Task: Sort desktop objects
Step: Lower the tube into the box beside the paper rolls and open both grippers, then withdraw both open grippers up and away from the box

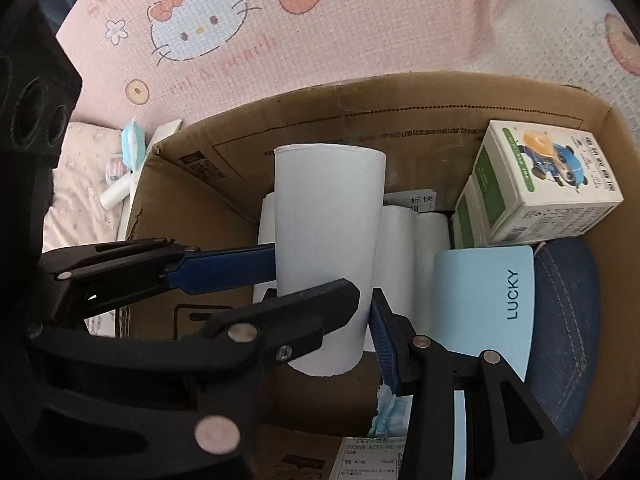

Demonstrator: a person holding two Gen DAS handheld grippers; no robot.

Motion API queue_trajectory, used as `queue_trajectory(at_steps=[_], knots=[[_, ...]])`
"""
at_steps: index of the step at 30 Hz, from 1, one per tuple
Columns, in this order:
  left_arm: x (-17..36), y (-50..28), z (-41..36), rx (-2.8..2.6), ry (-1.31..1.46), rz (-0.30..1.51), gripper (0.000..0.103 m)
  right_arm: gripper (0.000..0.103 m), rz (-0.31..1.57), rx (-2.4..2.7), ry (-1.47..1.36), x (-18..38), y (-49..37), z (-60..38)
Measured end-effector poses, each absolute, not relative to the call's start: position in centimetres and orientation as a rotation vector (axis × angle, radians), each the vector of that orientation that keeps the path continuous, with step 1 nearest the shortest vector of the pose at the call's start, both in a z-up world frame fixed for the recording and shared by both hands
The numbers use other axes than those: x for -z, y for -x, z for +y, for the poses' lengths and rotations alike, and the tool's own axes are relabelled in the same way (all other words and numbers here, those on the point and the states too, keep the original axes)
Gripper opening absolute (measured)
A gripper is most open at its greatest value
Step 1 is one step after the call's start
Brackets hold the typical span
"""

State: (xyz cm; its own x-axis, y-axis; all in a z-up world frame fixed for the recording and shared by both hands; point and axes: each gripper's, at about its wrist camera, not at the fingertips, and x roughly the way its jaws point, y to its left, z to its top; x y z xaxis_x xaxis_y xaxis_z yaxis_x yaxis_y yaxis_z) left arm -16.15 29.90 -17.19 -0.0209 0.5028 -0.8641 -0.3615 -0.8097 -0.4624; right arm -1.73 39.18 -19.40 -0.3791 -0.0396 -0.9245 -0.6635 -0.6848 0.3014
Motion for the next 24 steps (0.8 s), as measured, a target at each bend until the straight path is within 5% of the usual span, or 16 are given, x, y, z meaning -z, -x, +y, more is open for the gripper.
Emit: queue_trajectory(at_steps=[8,16,21,24], knots=[[17.6,16.0,31.0,-1.97,1.644,-0.008,0.044,0.042,0.965,-2.029,1.519,21.2,1.4,39.8],[17.0,16.1,30.4,-1.954,1.621,-0.088,0.044,0.042,1.088,-2.057,1.441,20.7,-0.2,39.9],[16.1,15.9,29.6,-1.963,1.571,-0.093,0.023,0.029,1.125,-2.062,1.386,19.9,-1.1,39.9],[16.2,15.9,29.5,-1.959,1.577,-0.109,0.021,0.028,1.113,-2.039,1.401,20.1,-1.0,39.8]])
